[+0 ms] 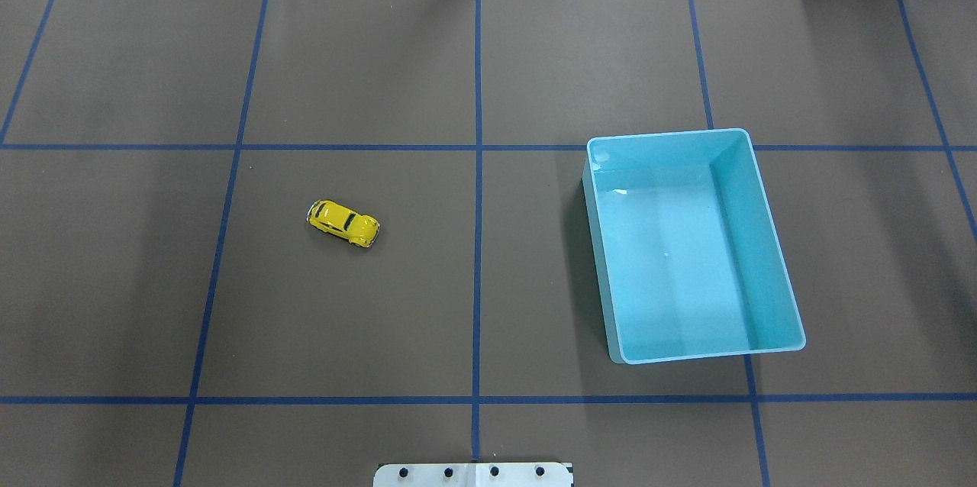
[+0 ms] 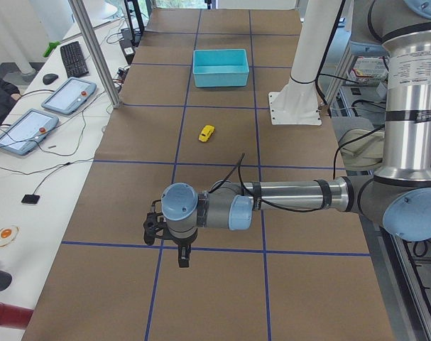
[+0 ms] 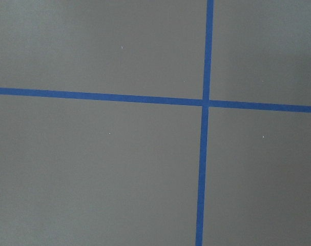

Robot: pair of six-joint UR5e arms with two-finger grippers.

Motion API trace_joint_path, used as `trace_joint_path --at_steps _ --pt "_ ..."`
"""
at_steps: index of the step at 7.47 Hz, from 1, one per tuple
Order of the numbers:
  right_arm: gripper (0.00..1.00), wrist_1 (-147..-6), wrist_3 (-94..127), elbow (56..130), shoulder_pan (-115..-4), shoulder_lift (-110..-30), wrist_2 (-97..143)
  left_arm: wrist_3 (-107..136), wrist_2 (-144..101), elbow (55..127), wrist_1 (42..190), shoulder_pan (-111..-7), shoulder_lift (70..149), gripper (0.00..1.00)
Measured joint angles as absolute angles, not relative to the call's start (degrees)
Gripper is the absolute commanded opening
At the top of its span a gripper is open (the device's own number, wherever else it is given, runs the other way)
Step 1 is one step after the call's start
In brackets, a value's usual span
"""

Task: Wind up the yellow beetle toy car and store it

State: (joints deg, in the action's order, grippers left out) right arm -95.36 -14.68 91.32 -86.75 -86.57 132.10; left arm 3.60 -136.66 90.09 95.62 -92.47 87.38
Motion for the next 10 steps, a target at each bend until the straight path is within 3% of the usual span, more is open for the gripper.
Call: trace_joint_path --at_steps 10 --pt "1.0 -95.4 -14.7 91.4 -86.7 -86.6 132.1 3.7 -136.7 93.8 93.6 -92.5 87.2 1.0"
